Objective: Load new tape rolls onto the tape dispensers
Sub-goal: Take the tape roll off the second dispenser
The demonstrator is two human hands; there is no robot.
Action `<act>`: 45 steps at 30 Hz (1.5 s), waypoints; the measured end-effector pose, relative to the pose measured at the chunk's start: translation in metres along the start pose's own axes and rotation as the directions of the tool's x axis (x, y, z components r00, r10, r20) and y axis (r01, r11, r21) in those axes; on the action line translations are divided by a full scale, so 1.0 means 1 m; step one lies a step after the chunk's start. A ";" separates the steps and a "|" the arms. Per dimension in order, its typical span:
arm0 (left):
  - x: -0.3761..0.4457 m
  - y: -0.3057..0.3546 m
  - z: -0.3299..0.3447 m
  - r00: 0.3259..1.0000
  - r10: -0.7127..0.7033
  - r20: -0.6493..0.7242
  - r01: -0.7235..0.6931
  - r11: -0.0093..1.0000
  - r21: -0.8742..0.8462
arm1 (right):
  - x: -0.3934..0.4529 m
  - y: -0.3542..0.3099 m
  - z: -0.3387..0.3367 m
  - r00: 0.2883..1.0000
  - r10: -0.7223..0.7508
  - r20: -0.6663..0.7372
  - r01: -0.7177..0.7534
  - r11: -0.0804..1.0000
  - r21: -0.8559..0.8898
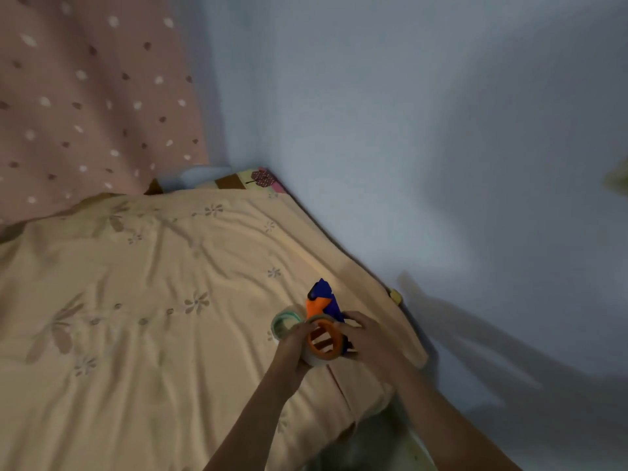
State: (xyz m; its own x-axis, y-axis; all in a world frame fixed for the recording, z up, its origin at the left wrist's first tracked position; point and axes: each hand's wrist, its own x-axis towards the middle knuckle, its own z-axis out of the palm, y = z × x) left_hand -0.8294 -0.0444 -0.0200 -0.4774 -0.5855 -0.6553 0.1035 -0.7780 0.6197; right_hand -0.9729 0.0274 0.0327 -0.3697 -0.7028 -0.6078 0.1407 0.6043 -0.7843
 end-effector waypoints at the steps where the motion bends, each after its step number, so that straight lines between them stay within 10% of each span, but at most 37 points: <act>1: 0.003 0.005 0.004 1.000 0.018 -0.008 -0.017 1.000 0.007 | 0.004 -0.006 -0.004 0.999 -0.012 0.048 0.010 0.999 0.038; 15: 0.051 0.044 0.043 0.978 0.098 -0.184 -0.118 0.988 -0.101 | 0.113 -0.062 -0.051 0.940 0.023 0.339 -0.040 0.998 0.042; 19: 0.050 0.039 0.036 0.991 0.108 -0.084 -0.124 0.969 -0.215 | 0.123 -0.076 -0.050 0.933 -0.085 0.349 0.139 0.981 -0.133; 26: 0.042 0.035 0.038 0.991 0.126 -0.046 -0.134 0.920 -0.368 | 0.125 -0.091 -0.035 0.887 -0.386 0.255 0.462 0.719 -0.519; 30: 0.040 0.043 0.040 0.988 0.154 -0.002 -0.143 0.914 -0.379 | 0.096 -0.104 -0.019 0.709 -0.615 0.346 0.691 0.504 -0.519; 36: 0.042 0.049 0.045 0.991 0.134 -0.018 -0.130 0.903 -0.409 | 0.073 -0.100 0.003 0.809 -0.179 0.560 0.587 0.318 -0.745; 45: 0.044 0.050 0.030 0.993 0.121 -0.012 -0.112 0.873 -0.474 | 0.084 -0.089 0.009 0.733 -0.368 0.571 0.680 0.392 -0.620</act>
State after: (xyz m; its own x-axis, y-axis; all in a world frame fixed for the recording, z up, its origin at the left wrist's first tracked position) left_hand -0.8719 -0.1025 -0.0048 -0.4509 -0.6780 -0.5806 0.5578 -0.7218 0.4097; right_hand -1.0084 -0.0887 0.0499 0.2017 -0.9525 -0.2280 -0.7655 -0.0082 -0.6434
